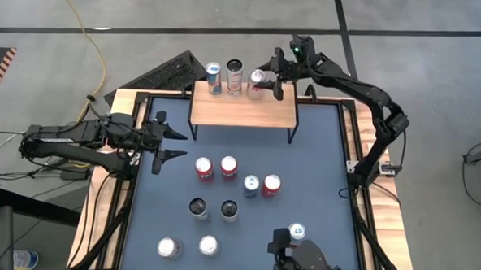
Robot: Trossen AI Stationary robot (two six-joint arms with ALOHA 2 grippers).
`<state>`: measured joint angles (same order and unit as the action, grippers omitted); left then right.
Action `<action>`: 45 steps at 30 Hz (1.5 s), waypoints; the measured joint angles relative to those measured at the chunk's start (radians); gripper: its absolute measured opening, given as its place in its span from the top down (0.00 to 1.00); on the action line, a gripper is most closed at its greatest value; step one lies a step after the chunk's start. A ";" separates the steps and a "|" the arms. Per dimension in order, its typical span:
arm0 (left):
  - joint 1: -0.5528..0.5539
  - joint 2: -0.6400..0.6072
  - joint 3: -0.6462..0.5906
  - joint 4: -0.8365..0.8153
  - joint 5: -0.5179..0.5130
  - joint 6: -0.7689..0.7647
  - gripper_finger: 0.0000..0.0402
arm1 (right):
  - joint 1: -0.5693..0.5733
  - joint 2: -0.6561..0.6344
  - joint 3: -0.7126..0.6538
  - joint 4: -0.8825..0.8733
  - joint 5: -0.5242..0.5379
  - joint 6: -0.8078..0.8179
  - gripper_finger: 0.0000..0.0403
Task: Place canned beverage on shelf
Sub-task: Put the right silver soda can on the shelf
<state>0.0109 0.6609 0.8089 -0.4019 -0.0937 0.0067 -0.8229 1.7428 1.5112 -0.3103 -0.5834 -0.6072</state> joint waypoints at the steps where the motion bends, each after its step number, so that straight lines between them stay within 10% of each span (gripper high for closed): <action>1: 0.000 0.000 0.000 0.001 0.000 0.000 0.47 | -0.007 0.000 0.000 0.000 -0.010 0.003 0.37; 45: 0.000 0.000 0.000 -0.001 -0.026 0.005 0.47 | -0.035 0.079 0.120 -0.008 -0.193 0.034 0.37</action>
<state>0.0113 0.6613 0.8089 -0.4028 -0.1200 0.0120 -0.8579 1.8221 1.6314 -0.3184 -0.7760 -0.5729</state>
